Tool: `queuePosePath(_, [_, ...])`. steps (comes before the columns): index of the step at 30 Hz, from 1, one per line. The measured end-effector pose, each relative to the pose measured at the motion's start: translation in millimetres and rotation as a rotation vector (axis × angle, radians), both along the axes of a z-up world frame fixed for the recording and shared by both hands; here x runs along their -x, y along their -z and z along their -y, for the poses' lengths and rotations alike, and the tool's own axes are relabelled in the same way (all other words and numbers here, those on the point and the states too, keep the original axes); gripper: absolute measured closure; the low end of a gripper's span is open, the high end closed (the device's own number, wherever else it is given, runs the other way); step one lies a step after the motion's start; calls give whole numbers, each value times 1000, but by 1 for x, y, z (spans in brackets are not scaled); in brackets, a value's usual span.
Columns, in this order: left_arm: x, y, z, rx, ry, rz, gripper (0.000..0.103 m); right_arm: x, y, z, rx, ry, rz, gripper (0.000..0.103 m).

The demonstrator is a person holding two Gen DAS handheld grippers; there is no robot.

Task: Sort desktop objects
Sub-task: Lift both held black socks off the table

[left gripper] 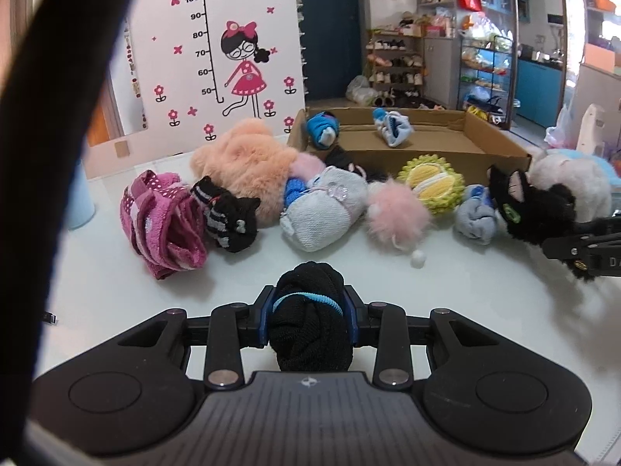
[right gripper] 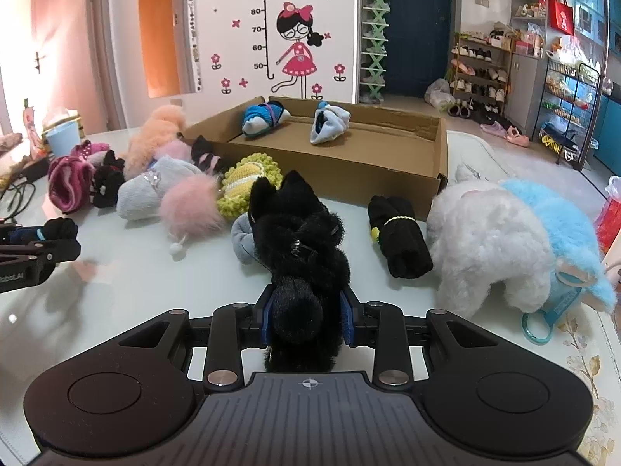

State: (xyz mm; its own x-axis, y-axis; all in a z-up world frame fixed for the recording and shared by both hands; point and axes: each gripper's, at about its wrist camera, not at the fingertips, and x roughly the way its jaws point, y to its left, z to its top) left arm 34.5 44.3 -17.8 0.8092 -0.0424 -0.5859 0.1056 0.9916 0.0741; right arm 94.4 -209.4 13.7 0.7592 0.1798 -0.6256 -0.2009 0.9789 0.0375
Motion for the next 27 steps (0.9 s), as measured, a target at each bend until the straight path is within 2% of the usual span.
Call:
queuePosePath(11, [-2, -16, 5, 1, 2, 29, 72, 13, -16, -1, -18, -5, 42, 66])
queuePosePath(17, [-6, -2, 3, -4, -4, -5, 72, 11, -7, 0, -6, -5, -21, 66])
queuePosePath(22, [-11, 19, -3, -1, -22, -73, 71, 12, -4, -1, 0, -10, -25, 66])
queuePosePath(27, [-10, 22, -8, 12, -30, -76, 72, 9, 0, -2, 1, -9, -32, 66])
